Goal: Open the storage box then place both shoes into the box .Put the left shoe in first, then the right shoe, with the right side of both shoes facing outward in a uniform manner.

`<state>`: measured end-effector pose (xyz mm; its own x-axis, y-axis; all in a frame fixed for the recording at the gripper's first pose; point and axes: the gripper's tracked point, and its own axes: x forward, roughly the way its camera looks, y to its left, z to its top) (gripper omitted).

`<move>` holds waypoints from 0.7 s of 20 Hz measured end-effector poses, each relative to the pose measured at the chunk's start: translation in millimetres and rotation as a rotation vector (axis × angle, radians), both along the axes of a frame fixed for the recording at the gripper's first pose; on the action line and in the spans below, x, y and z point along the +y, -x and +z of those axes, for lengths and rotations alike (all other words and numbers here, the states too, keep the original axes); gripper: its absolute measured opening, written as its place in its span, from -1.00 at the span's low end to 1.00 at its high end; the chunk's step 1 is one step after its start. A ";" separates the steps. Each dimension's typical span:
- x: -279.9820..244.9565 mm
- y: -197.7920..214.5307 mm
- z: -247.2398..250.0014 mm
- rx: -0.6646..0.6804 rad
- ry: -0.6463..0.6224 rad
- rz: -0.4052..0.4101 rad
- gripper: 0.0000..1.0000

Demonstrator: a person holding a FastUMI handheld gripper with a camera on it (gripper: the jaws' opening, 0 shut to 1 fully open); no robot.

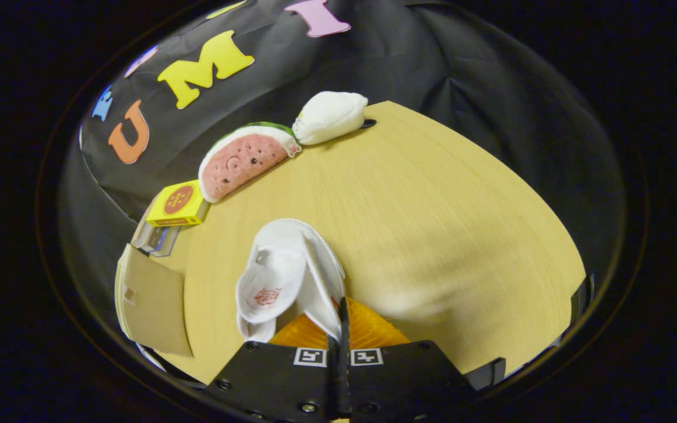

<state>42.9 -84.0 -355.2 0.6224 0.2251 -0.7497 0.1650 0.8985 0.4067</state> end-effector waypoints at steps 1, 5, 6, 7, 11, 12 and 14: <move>8.3 3.6 10.0 -0.006 0.000 -0.010 -1.00; 51.3 18.6 58.6 -0.037 -0.014 -0.062 -1.00; 64.9 22.2 71.6 -0.046 -0.015 -0.071 -1.00; 80.2 25.2 85.1 -0.058 -0.016 -0.078 -1.00; 149.5 32.9 136.8 -0.099 -0.022 -0.098 -1.00; 167.5 33.7 148.5 -0.111 -0.023 -0.103 -1.00; 206.7 37.1 168.3 -0.128 -0.030 -0.111 -1.00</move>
<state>5.8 122.7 -186.9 0.7343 0.1709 -0.6569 0.2075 0.8650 0.4569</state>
